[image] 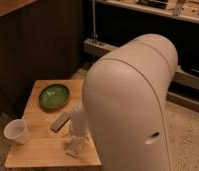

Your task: Place the white sponge in the ceramic cup

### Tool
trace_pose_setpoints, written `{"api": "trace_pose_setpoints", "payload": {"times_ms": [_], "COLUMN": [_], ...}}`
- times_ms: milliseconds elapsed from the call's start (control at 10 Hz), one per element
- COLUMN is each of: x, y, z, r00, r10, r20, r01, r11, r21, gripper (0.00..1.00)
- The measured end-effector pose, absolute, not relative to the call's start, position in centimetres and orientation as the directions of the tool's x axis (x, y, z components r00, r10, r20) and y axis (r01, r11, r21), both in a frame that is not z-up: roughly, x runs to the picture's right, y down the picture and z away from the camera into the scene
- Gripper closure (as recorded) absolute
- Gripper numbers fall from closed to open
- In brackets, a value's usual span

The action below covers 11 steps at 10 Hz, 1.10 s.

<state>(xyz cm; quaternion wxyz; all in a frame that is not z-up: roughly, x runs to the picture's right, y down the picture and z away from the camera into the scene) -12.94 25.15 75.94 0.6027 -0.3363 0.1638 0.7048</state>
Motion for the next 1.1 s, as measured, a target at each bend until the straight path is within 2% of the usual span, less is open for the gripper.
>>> {"api": "trace_pose_setpoints", "payload": {"times_ms": [400,600,900,1100], "x": [-13.1,-13.4,-13.1,-12.8], "y": [24.5,24.5,24.2,23.9], "z": [76.3,76.8,77.4,77.5], "r00": [-0.054,-0.075,-0.187,-0.201], "r10": [0.718,0.681,0.592,0.546], "r20": [-0.693,-0.729,-0.784,-0.813], "r01": [-0.944,-0.947,-0.942,-0.934], "r11": [-0.264,-0.277,-0.335,-0.357], "r21": [-0.199,-0.161,-0.029,-0.009], "gripper": [0.22,0.22,0.22,0.22]}}
